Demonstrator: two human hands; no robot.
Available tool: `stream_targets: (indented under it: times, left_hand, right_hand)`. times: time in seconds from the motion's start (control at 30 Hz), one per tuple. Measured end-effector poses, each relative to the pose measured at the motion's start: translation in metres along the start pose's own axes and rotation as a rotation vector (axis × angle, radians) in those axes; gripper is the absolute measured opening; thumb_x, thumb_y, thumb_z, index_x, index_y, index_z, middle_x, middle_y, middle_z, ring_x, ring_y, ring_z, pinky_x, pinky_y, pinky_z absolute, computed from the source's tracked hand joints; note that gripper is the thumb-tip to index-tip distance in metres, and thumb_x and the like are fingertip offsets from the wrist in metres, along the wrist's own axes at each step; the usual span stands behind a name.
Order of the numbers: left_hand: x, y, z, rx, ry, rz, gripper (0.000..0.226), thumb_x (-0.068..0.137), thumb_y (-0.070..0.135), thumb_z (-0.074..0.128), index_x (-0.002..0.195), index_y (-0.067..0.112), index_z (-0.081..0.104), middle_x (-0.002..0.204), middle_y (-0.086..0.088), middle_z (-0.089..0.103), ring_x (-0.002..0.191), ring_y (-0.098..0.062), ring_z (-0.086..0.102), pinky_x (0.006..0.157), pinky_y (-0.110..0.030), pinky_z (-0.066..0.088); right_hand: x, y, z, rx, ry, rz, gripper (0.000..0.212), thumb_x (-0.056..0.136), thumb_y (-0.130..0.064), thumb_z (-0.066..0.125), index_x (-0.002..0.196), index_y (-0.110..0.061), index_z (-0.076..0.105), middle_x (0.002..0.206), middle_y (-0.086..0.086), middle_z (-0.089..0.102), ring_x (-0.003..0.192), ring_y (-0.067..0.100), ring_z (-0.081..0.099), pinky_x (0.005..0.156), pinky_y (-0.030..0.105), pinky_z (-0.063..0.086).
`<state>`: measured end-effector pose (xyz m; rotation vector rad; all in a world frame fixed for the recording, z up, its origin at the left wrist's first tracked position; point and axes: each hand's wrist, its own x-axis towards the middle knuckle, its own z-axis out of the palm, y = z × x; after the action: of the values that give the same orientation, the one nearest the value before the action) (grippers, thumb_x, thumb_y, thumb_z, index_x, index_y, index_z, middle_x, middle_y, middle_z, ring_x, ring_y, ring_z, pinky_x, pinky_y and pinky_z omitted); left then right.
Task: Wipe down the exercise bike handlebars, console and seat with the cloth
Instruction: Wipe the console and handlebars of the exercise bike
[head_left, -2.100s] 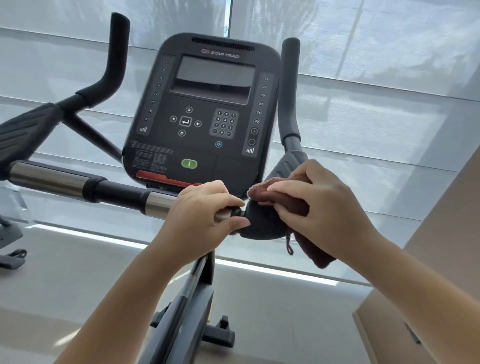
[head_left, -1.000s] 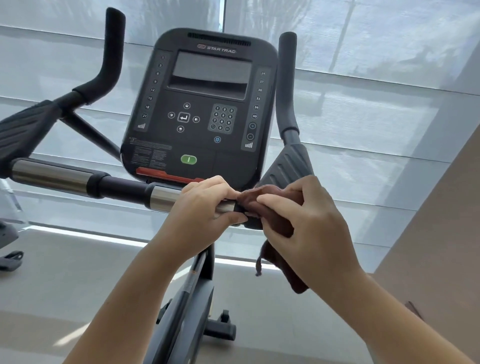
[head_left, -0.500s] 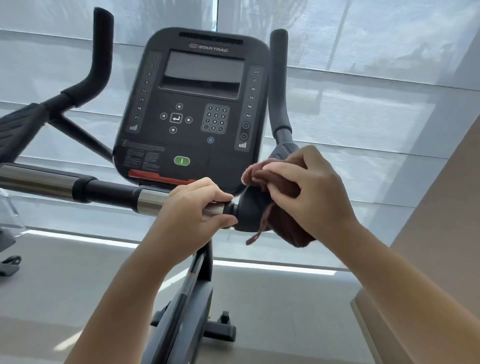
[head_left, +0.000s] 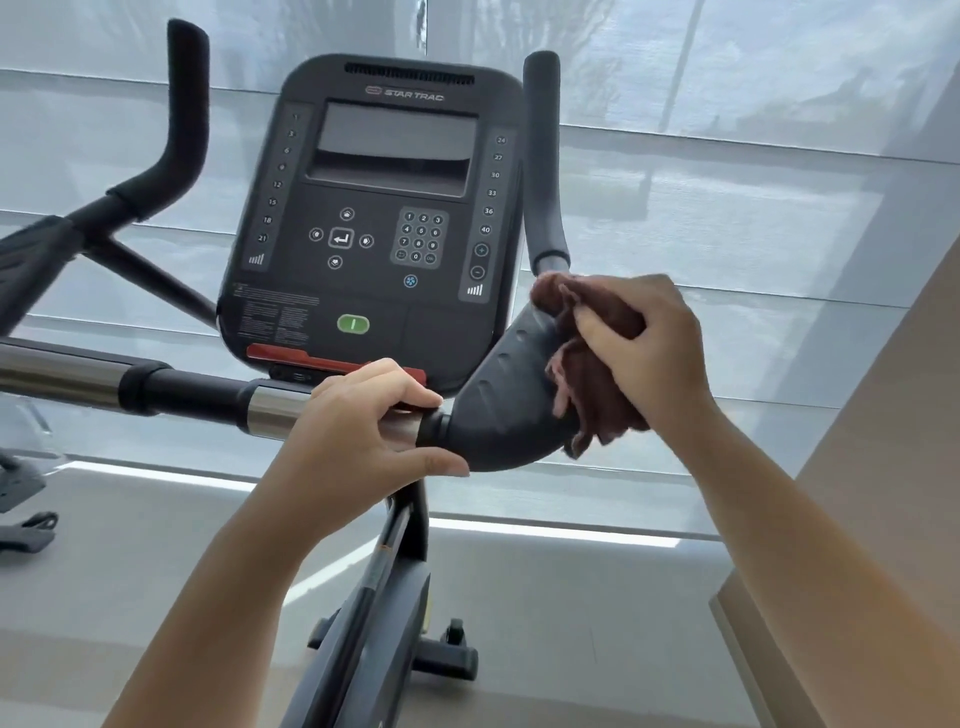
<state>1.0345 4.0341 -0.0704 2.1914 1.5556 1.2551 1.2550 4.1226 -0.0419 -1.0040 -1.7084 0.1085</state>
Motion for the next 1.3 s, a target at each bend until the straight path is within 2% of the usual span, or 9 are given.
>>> stream_targets:
  times: [0.13,0.2,0.3,0.43,0.6,0.77,0.87,1.03,1.3]
  left_hand:
    - [0.008,0.011,0.005,0.052,0.016,-0.074,0.072,0.037,0.069,0.061,0.095,0.025,0.061,0.086,0.018,0.058,0.086,-0.008,0.056,0.074,-0.030,0.048]
    - [0.015,0.020,0.007,0.067,-0.048,-0.054,0.084,0.039,0.070,0.063,0.110,0.025,0.057,0.096,0.019,0.055,0.095,-0.003,0.054,0.076,-0.021,0.044]
    - [0.033,0.040,0.014,0.164,-0.136,0.032,0.089,0.051,0.063,0.074,0.125,0.019,0.050,0.114,0.011,0.052,0.107,-0.007,0.048,0.090,-0.026,0.040]
    - [0.056,0.059,0.029,0.444,-0.244,0.080,0.091,0.057,0.058,0.073,0.132,0.017,0.044,0.132,0.007,0.044,0.116,-0.008,0.032,0.098,-0.025,0.027]
    - [0.057,0.065,0.032,0.483,-0.229,0.034,0.086,0.055,0.055,0.076,0.128,0.018,0.050,0.133,0.009,0.045,0.118,-0.005,0.031,0.098,-0.024,0.027]
    - [0.057,0.068,0.033,0.476,-0.223,-0.035,0.089,0.050,0.064,0.072,0.126,0.025,0.052,0.127,0.018,0.049,0.110,0.001,0.033,0.094,-0.026,0.030]
    - [0.059,0.070,0.033,0.466,-0.200,-0.075,0.087,0.044,0.064,0.068,0.122,0.029,0.055,0.121,0.025,0.048,0.110,0.001,0.037,0.092,-0.023,0.031]
    - [0.061,0.074,0.034,0.451,-0.189,-0.124,0.083,0.042,0.059,0.073,0.119,0.030,0.058,0.118,0.029,0.050,0.110,0.003,0.040,0.095,-0.015,0.027]
    - [0.060,0.076,0.036,0.436,-0.204,-0.142,0.085,0.043,0.066,0.065,0.122,0.035,0.053,0.116,0.042,0.039,0.111,0.010,0.035,0.094,-0.003,0.023]
  right_hand:
    - [0.041,0.015,0.009,0.140,-0.049,0.165,0.020,0.084,-0.017,0.063,0.103,-0.021,0.068,0.104,0.009,0.066,0.101,0.017,0.059,0.094,0.032,0.045]
    - [0.018,0.019,0.006,0.224,0.019,0.174,0.023,0.083,-0.015,0.064,0.101,-0.030,0.066,0.103,0.006,0.065,0.100,0.015,0.059,0.092,0.025,0.045]
    - [-0.028,0.019,0.002,0.334,0.109,0.102,0.032,0.079,-0.016,0.065,0.096,-0.043,0.063,0.096,-0.002,0.062,0.092,-0.001,0.058,0.081,0.005,0.040]
    - [0.005,0.032,0.011,0.381,0.081,0.173,0.025,0.081,-0.016,0.065,0.094,-0.038,0.064,0.094,0.000,0.062,0.089,0.004,0.057,0.083,0.013,0.044]
    - [0.052,0.045,0.019,0.379,-0.030,0.178,0.023,0.083,-0.014,0.064,0.104,-0.024,0.068,0.094,-0.002,0.057,0.082,-0.002,0.052,0.079,0.002,0.037]
    - [0.005,0.053,0.018,0.491,0.072,0.092,0.030,0.078,-0.015,0.065,0.104,-0.029,0.066,0.097,0.004,0.055,0.090,-0.013,0.051,0.080,0.000,0.035]
    - [0.038,0.057,0.029,0.484,0.070,0.097,0.029,0.080,-0.012,0.065,0.104,-0.028,0.066,0.096,0.006,0.054,0.086,-0.018,0.048,0.077,-0.003,0.032]
    - [0.108,0.067,0.045,0.442,-0.017,0.135,0.027,0.086,-0.016,0.060,0.112,-0.020,0.066,0.100,0.003,0.044,0.079,0.001,0.049,0.076,-0.004,0.034]
    - [0.053,0.083,0.044,0.585,0.020,0.104,0.026,0.082,-0.012,0.063,0.104,-0.025,0.067,0.095,0.004,0.053,0.085,-0.020,0.049,0.078,-0.004,0.032]
